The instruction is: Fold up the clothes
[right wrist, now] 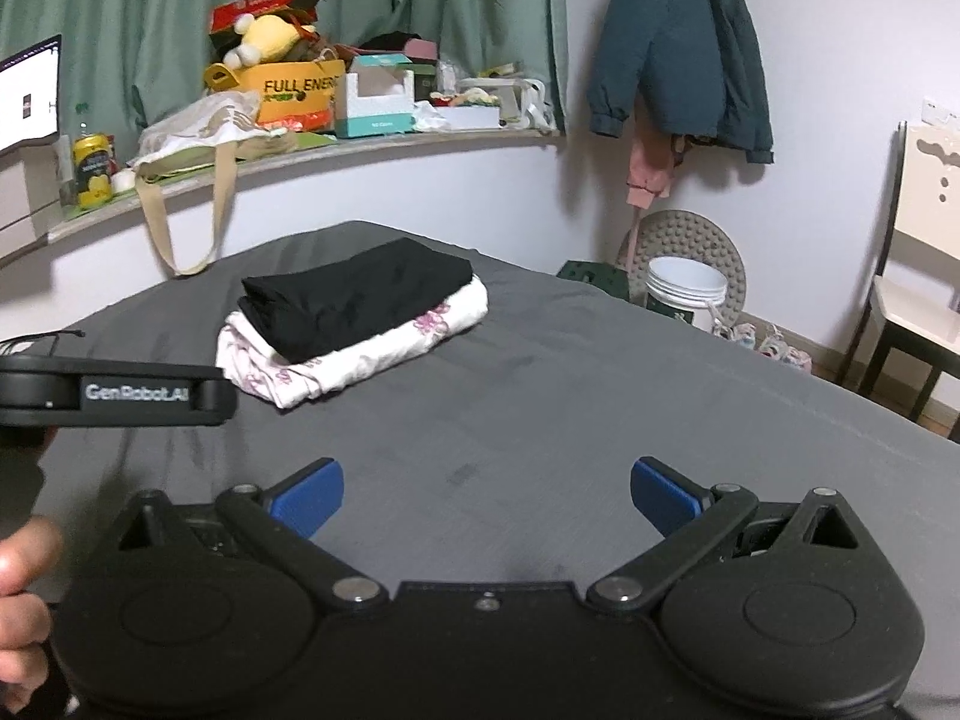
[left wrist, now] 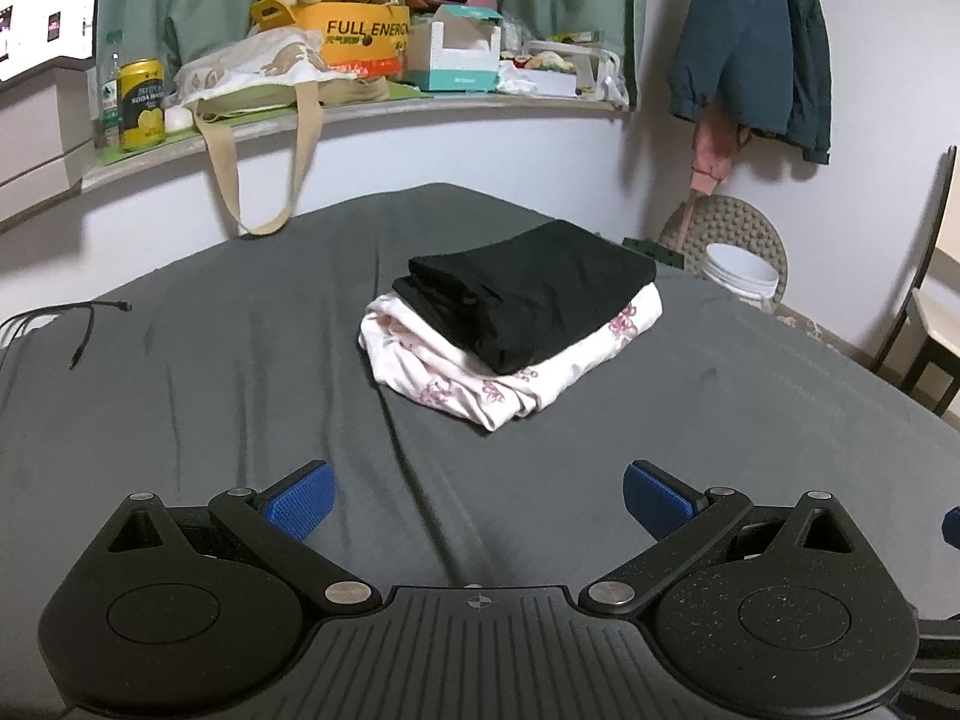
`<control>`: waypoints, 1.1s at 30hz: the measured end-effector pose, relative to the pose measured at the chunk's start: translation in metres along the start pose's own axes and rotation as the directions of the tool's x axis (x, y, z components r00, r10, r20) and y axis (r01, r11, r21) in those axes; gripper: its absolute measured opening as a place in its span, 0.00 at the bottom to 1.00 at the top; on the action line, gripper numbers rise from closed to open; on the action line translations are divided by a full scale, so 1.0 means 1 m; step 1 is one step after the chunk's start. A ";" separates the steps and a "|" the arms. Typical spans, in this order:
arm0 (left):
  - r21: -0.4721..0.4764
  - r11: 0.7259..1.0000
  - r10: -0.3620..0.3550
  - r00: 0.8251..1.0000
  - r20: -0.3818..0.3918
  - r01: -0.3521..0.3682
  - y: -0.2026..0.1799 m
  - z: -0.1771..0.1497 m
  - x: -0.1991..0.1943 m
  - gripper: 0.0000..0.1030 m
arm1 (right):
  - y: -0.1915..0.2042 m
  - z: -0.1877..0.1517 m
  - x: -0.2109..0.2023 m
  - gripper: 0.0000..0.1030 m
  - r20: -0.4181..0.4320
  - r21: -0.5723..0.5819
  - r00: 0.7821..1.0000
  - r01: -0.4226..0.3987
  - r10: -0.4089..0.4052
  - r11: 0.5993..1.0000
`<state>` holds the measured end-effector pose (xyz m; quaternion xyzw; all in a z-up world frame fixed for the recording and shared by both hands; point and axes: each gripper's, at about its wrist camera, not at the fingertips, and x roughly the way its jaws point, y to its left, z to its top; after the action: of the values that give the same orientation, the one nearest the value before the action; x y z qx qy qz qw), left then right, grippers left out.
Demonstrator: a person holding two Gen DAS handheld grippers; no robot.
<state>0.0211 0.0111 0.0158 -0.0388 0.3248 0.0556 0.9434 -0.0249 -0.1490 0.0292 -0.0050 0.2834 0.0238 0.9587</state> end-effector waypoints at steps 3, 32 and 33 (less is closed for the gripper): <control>0.030 1.000 -0.004 1.000 -0.008 0.004 -0.006 -0.002 0.001 1.00 | -0.005 -0.002 0.003 1.00 -0.013 0.008 1.000 0.018 -0.018 1.000; 0.072 0.997 -0.014 0.999 -0.047 0.017 -0.013 -0.007 0.008 1.00 | -0.017 -0.003 0.014 1.00 -0.061 0.029 0.998 0.023 -0.021 0.999; 0.072 0.997 -0.014 0.999 -0.047 0.017 -0.013 -0.007 0.008 1.00 | -0.017 -0.003 0.014 1.00 -0.062 0.029 0.998 0.023 -0.021 0.999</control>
<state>0.0248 -0.0017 0.0053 -0.0084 0.3481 0.0356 0.9367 -0.0139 -0.1653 0.0186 0.0056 0.3130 0.0089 0.9497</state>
